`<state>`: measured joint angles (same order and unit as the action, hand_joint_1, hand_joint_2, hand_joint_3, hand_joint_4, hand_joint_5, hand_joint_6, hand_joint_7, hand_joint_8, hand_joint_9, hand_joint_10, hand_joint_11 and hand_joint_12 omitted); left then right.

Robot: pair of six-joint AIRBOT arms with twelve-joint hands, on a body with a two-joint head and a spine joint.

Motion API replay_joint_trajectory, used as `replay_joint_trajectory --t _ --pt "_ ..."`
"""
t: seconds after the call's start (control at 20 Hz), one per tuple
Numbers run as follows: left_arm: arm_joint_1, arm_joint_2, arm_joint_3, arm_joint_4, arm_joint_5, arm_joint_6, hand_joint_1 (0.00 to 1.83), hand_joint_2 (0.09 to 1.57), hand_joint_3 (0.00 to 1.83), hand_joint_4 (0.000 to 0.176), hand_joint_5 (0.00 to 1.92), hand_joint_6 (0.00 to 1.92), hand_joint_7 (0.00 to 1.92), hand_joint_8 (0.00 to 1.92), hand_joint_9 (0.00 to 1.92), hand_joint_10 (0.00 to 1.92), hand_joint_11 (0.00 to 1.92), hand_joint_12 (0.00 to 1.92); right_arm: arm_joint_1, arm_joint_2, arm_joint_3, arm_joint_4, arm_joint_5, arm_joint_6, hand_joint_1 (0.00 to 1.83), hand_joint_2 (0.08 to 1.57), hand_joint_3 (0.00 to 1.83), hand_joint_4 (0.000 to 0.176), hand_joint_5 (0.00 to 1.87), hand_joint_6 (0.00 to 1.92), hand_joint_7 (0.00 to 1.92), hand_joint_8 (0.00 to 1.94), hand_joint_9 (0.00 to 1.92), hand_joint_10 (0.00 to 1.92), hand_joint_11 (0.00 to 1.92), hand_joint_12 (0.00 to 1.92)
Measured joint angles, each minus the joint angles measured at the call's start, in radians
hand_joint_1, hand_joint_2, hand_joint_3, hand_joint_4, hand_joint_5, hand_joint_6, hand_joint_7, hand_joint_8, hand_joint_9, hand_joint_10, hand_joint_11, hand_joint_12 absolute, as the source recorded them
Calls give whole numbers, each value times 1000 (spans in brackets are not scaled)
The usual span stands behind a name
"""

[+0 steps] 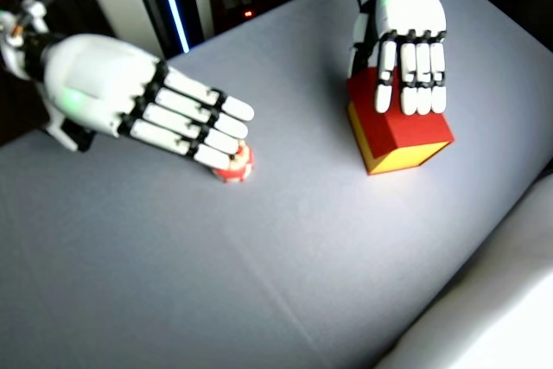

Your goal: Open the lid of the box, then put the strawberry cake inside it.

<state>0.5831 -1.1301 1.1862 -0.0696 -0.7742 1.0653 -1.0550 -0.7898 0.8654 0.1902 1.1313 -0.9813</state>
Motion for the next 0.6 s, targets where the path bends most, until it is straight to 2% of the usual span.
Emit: replay_joint_trajectory --t 0.05,0.1,0.15,0.2,0.25,0.3,0.35,0.4,0.45,0.5,0.55,0.6 --pt "2 5 0 -2 -13 -1 753 1245 12 106 0 0 0 0 0 0 0 0 0 0 0 0 0 0 584 1316 4 0 0 0 0 0 0 0 0 0" --pt "5 12 -4 -7 -26 -1 773 1249 11 103 0 0 0 0 0 0 0 0 0 0 0 0 0 0 596 1315 3 0 0 0 0 0 0 0 0 0" --pt "8 19 -5 -17 -46 -1 714 1268 17 97 0 0 0 0 0 0 0 0 0 0 0 0 0 0 598 1314 2 0 0 0 0 0 0 0 0 0" --pt "8 27 -5 -27 -61 -1 689 1289 21 99 0 0 0 0 0 0 0 0 0 -2 1 0 0 1 597 1316 3 0 0 0 0 0 0 0 0 0" --pt "11 32 -11 -47 -81 -1 611 1319 27 116 0 0 0 0 0 0 0 0 -1 -2 2 0 0 1 585 1316 3 0 0 0 0 0 0 0 0 0" --pt "14 42 -16 -55 -108 -3 594 1329 29 98 0 0 0 0 0 0 0 0 -5 -2 2 0 2 1 558 1323 5 0 0 0 0 0 0 0 0 0" --pt "19 48 -16 -56 -130 -11 545 1332 24 59 0 0 0 0 0 0 0 0 -8 -2 2 3 3 2 563 1324 4 0 0 0 0 0 0 0 0 0" --pt "23 50 -15 -65 -149 -19 645 1300 4 73 0 0 0 0 0 0 0 0 -10 -2 2 6 0 2 563 1324 4 0 0 0 0 0 0 0 0 0" --pt "23 53 -16 -82 -168 -26 742 1264 0 101 0 0 0 0 0 0 0 0 -10 -4 2 9 0 2 564 1324 4 0 0 0 0 0 0 0 0 0" --pt "25 55 -16 -90 -185 -27 733 1269 0 115 0 0 0 0 0 0 0 0 -10 -5 2 9 0 2 564 1325 4 0 0 0 0 0 0 0 0 0" --pt "31 57 -15 -102 -209 -27 728 1272 0 112 0 0 0 0 0 0 0 0 -10 -5 2 9 0 2 563 1324 4 0 0 0 0 0 0 0 0 0" --pt "31 60 -14 -118 -214 -34 704 1280 0 101 0 0 0 0 0 0 0 0 -11 -6 2 11 0 2 558 1326 4 0 0 0 0 0 0 0 0 0"
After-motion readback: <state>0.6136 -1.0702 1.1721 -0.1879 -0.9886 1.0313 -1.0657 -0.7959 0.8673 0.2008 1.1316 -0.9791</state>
